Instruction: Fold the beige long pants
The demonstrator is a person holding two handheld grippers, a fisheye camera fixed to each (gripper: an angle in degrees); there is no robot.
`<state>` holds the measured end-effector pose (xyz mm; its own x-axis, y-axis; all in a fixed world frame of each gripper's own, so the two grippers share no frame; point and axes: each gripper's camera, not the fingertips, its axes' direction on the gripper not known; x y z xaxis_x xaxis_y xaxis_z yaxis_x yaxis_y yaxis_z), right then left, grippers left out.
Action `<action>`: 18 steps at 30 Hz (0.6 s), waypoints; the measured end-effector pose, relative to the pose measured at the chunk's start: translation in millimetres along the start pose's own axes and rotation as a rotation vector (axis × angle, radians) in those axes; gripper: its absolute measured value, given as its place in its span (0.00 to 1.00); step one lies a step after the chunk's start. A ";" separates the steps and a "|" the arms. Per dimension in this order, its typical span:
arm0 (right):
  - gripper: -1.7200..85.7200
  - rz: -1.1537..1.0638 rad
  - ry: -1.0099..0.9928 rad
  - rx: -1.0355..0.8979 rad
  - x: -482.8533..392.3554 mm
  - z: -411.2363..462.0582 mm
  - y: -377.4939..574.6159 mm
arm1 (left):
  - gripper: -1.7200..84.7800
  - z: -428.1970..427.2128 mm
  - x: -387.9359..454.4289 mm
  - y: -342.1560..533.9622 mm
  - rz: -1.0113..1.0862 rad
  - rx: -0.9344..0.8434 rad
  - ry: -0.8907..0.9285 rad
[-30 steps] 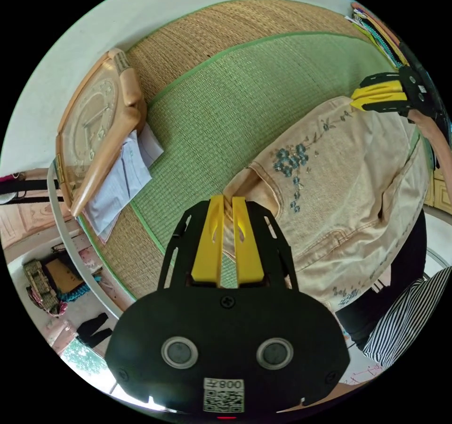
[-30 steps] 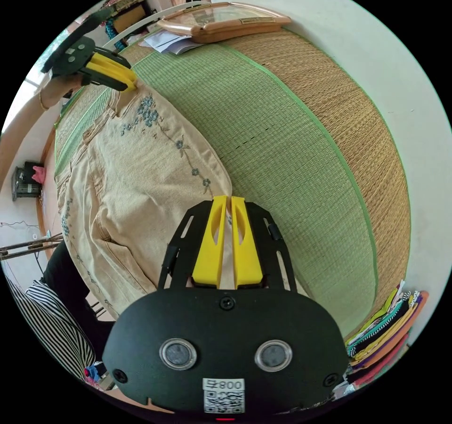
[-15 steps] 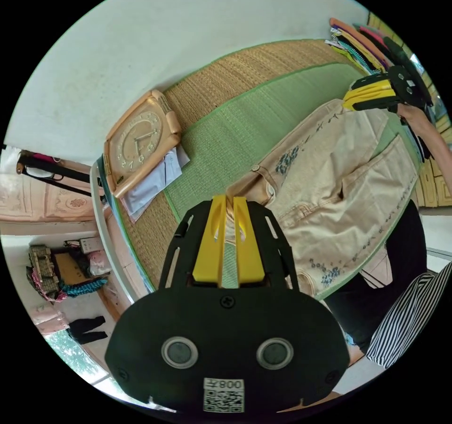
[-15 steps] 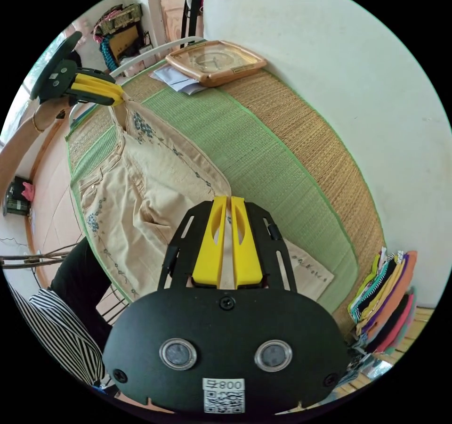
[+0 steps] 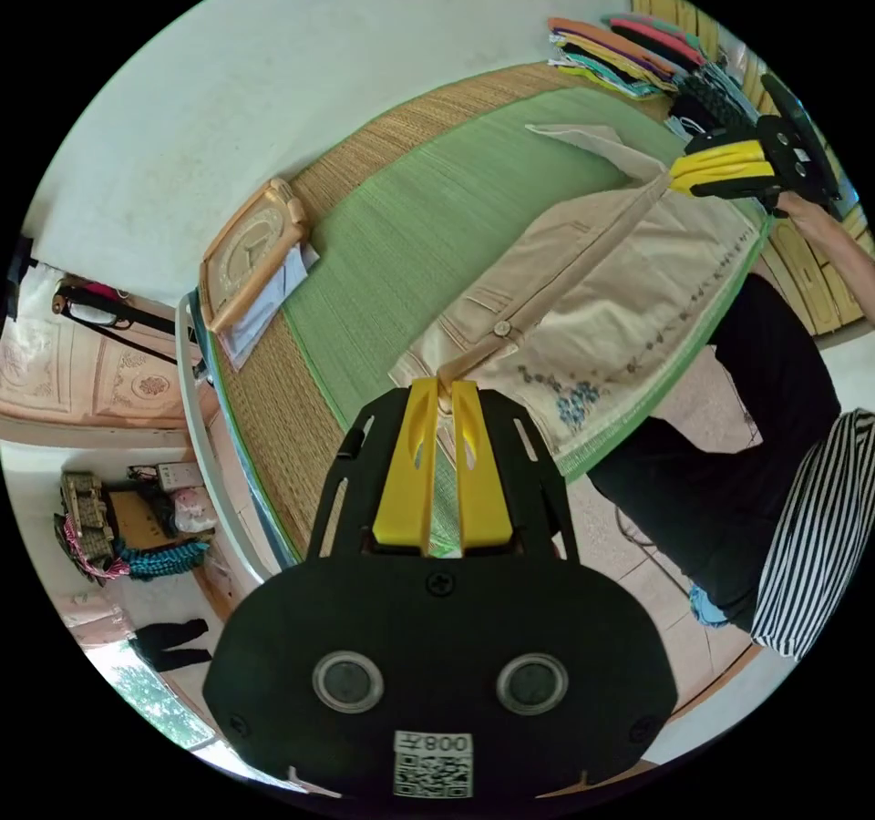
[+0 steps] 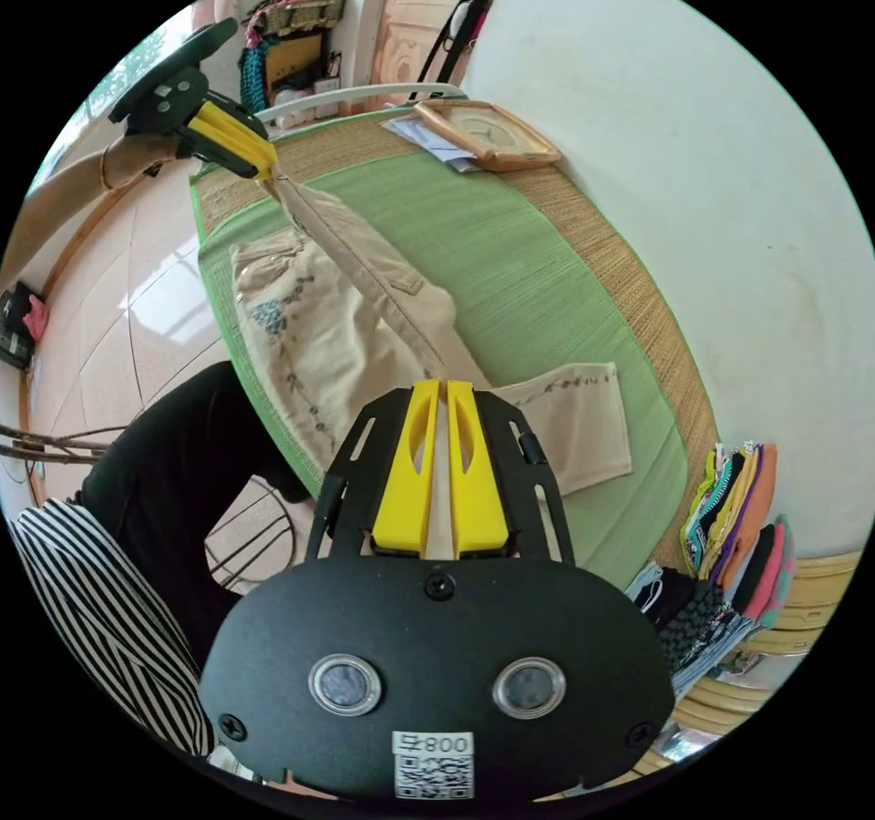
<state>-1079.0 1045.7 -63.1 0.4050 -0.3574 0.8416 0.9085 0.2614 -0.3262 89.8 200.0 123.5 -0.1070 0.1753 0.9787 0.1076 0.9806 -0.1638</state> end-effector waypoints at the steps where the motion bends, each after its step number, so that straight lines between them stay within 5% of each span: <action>1: 0.04 -0.007 -0.020 -0.015 -13.6 -0.2 8.6 | 0.03 6.8 10.3 6.9 0.009 -0.013 -0.002; 18: 0.04 -0.014 -0.229 -0.134 -89.2 43.7 64.0 | 0.03 106.9 78.4 38.5 -0.018 -0.184 0.026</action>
<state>-1061.5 1133.5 -140.2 0.3718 -0.1441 0.9171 0.9257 0.1314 -0.3546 -20.1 260.9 180.7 -0.0850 0.1529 0.9846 0.2853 0.9505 -0.1229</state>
